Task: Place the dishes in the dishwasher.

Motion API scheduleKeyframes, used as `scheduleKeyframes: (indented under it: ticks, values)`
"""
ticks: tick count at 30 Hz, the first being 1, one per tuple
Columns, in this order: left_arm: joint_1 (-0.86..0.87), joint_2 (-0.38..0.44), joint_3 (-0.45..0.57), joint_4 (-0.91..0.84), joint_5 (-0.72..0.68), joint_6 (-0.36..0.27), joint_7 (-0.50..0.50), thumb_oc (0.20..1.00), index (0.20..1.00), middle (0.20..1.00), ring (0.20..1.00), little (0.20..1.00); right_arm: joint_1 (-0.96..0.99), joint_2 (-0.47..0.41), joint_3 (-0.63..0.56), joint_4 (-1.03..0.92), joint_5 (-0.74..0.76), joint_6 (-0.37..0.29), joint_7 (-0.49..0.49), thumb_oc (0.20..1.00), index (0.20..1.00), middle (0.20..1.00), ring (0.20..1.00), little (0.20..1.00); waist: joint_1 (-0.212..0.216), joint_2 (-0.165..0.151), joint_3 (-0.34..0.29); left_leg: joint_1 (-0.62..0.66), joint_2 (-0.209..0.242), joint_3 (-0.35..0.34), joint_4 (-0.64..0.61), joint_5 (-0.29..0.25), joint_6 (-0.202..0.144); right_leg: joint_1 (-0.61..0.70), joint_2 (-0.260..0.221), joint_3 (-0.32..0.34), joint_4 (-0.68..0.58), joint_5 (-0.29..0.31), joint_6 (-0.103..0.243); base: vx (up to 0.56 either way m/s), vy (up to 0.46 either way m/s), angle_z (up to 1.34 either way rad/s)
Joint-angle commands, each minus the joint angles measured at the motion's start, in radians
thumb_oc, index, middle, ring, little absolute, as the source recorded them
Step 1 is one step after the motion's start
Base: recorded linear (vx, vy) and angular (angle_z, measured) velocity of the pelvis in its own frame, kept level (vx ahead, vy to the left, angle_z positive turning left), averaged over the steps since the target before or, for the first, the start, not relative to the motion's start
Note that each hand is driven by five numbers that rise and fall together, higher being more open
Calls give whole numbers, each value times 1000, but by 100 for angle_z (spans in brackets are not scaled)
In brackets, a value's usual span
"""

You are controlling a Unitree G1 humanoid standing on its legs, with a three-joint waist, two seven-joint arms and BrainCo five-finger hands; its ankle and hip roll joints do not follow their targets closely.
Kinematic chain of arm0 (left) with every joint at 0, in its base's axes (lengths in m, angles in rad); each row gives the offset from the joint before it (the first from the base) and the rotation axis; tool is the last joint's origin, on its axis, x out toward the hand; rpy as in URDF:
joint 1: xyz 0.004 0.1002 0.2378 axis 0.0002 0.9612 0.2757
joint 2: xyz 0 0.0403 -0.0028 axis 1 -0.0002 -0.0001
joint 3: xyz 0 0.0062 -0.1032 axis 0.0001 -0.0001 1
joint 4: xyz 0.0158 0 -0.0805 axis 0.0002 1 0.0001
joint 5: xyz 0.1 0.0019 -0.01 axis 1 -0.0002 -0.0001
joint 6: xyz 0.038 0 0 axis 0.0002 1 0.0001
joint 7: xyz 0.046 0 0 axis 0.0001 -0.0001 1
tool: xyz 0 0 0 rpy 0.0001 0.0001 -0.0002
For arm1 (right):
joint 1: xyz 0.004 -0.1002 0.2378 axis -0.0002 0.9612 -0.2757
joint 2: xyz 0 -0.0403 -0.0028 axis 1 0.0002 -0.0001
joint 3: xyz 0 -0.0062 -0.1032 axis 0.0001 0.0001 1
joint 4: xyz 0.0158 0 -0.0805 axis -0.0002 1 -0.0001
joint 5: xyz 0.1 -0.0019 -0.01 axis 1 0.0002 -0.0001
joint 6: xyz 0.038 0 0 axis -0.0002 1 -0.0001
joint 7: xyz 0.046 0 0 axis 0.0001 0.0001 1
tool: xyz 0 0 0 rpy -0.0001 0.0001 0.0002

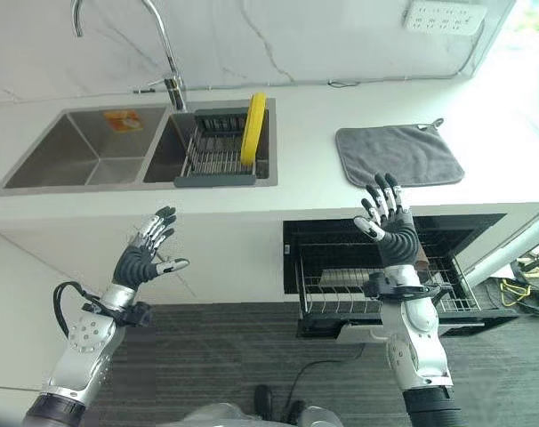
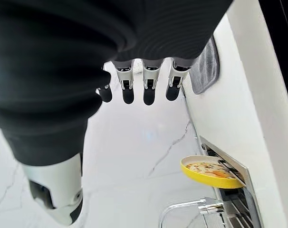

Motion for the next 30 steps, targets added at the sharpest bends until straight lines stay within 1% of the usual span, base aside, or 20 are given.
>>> scheduleKeyframes:
  ticks: [1, 2, 4, 5, 6, 7, 8, 9, 11, 12, 15, 18, 19, 20, 21, 22, 25, 27, 29, 30]
  values:
    - [-52, -1, 3, -21, 14, -44, 8, 1000, 1000, 1000, 1000, 1000, -40, -19, -34, -11, 31, -48, 26, 1000, 1000, 1000, 1000, 1000, -9, -84, -21, -18, 91, 54, 274, -163, -55, 62, -59, 21, -104, 45, 101, -16, 0, 7]
    - [-53, -6, -2, -26, 13, -42, 6, 1000, 1000, 1000, 1000, 1000, -44, -26, -34, -2, 33, -52, 31, 1000, 1000, 1000, 1000, 1000, -2, -92, -6, -101, 102, 26, 424, -130, -79, 65, -68, 28, -100, 44, 88, -9, 24, 6]
    - [-55, -10, -1, -28, 16, -39, 5, 1000, 1000, 1000, 1000, 1000, -51, -29, -31, 0, 37, -48, 35, 1000, 1000, 1000, 1000, 1000, 4, -89, 6, -147, 119, -22, 454, -97, -86, 61, -61, 58, -88, 40, 85, 73, 151, -14]
    - [-46, -9, 4, -39, 16, -29, 8, 1000, 1000, 1000, 1000, 1000, -60, -22, -18, 1, 22, -41, 32, 1000, 1000, 1000, 1000, 1000, 12, -76, 9, -132, 142, -69, 350, -75, -80, 61, -43, 111, -71, 23, 91, 200, 293, -19]
    - [-38, -7, 9, -47, 11, -22, 5, 1000, 1000, 1000, 1000, 1000, -62, -19, -9, -4, 10, -37, 24, 1000, 1000, 1000, 1000, 1000, 17, -67, 9, -124, 162, -99, 280, -44, -85, 66, -32, 139, -66, 12, 94, 253, 333, -29]
    - [-29, -8, 12, -54, 9, -13, 4, 1000, 1000, 1000, 1000, 1000, -64, -16, 0, -9, 1, -32, 18, 1000, 1000, 1000, 1000, 1000, 24, -59, 11, -119, 184, -131, 211, -1, -97, 75, -24, 164, -63, 1, 96, 345, 415, -97]
    - [-6, -7, 21, -59, 30, -1, 2, 1000, 1000, 1000, 1000, 1000, -67, -16, 17, -15, -3, -23, 11, 1000, 1000, 1000, 1000, 1000, 41, -42, 17, -130, 227, -216, 103, 96, -121, 97, -14, 218, -59, -19, 101, 506, 629, -165]
    - [0, -1, 33, -45, 27, -32, -28, 1000, 1000, 1000, 1000, 1000, -62, -29, 27, -29, 19, -16, 21, 1000, 1000, 1000, 1000, 1000, 49, -29, 24, -153, 246, -262, 68, 129, -130, 117, -28, 254, -37, -48, 109, 492, 641, -155]
    - [-15, 10, 21, -33, 49, -45, -38, 1000, 1000, 1000, 1000, 1000, -55, -29, 21, -27, 16, -30, 14, 1000, 1000, 1000, 1000, 1000, 38, -28, 18, -129, 237, -222, 54, 60, -117, 120, -57, 236, -20, -53, 127, 303, 436, -111]
    - [-36, 18, 2, -26, 46, -30, -38, 1000, 1000, 1000, 1000, 1000, -44, -24, 15, -26, 31, -27, 23, 1000, 1000, 1000, 1000, 1000, 30, -26, 10, -111, 222, -208, 53, 31, -107, 123, -87, 224, -9, -48, 145, 214, 326, -85]
    - [-84, 25, -23, -8, 55, 10, -40, 1000, 1000, 1000, 1000, 1000, -21, -8, 3, -35, 18, -26, 37, 1000, 1000, 1000, 1000, 1000, 15, -23, -5, -52, 201, -181, 21, -2, -83, 98, -145, 199, 27, -30, 179, 153, 224, -43]
    - [-99, 31, -36, -5, 59, 34, -36, 1000, 1000, 1000, 1000, 1000, -12, 5, -10, -41, 30, -16, 40, 1000, 1000, 1000, 1000, 1000, 14, -27, -13, -23, 190, -160, 6, -16, -66, 85, -176, 182, 44, -10, 197, 111, 101, -17]
    - [-94, 30, -33, -5, 64, 44, -35, 1000, 1000, 1000, 1000, 1000, -14, 17, -8, -42, 29, -11, 44, 1000, 1000, 1000, 1000, 1000, 21, -29, -16, -9, 189, -132, -2, -22, -58, 71, -190, 155, 55, 9, 209, 59, 59, -20]
    - [-78, 31, -24, -16, 79, 54, -23, 1000, 1000, 1000, 1000, 1000, -24, 30, 5, -46, 21, 0, 51, 1000, 1000, 1000, 1000, 1000, 36, -29, -19, 6, 196, -87, -15, -25, -58, 55, -214, 103, 53, 34, 224, 26, 54, -51]
    - [-58, 35, -8, -34, 89, 66, -10, 1000, 1000, 1000, 1000, 1000, -42, 39, 26, -43, 13, 13, 56, 1000, 1000, 1000, 1000, 1000, 57, -30, -20, 18, 208, -29, -28, -25, -63, 52, -247, 27, 29, 61, 237, -38, 20, -143]
    - [-47, 42, 0, -40, 85, 68, -3, 1000, 1000, 1000, 1000, 1000, -56, 43, 44, -39, 5, 21, 51, 1000, 1000, 1000, 1000, 1000, 69, -29, -20, 21, 214, -1, -38, -25, -63, 48, -266, 3, 13, 77, 245, -44, -34, -149]
    - [-25, 43, 13, -53, 75, 71, -3, 1000, 1000, 1000, 1000, 1000, -61, 46, 74, -36, -6, 7, 28, 1000, 1000, 1000, 1000, 1000, 86, -40, -28, 3, 223, 32, -37, -19, -65, 65, -260, -31, -66, 81, 240, -20, -107, -64]
    - [-6, 41, 20, -59, 80, 68, -6, 1000, 1000, 1000, 1000, 1000, -64, 41, 84, -40, -6, 20, 35, 1000, 1000, 1000, 1000, 1000, 92, -49, -33, -5, 236, 47, -33, -14, -74, 76, -252, -47, -120, 94, 240, -7, -197, -22]
    - [6, 39, 22, -59, 77, 59, -6, 1000, 1000, 1000, 1000, 1000, -66, 37, 89, -38, -10, 18, 36, 1000, 1000, 1000, 1000, 1000, 94, -52, -36, -11, 251, 55, -34, -6, -85, 85, -239, -54, -142, 94, 231, -11, -202, -15]
    - [8, 35, 24, -62, 70, 57, -8, 1000, 1000, 1000, 1000, 1000, -66, 32, 90, -38, -7, 17, 38, 1000, 1000, 1000, 1000, 1000, 95, -54, -37, -19, 262, 54, -28, 0, -94, 91, -223, -55, -152, 90, 221, -9, -183, -12]
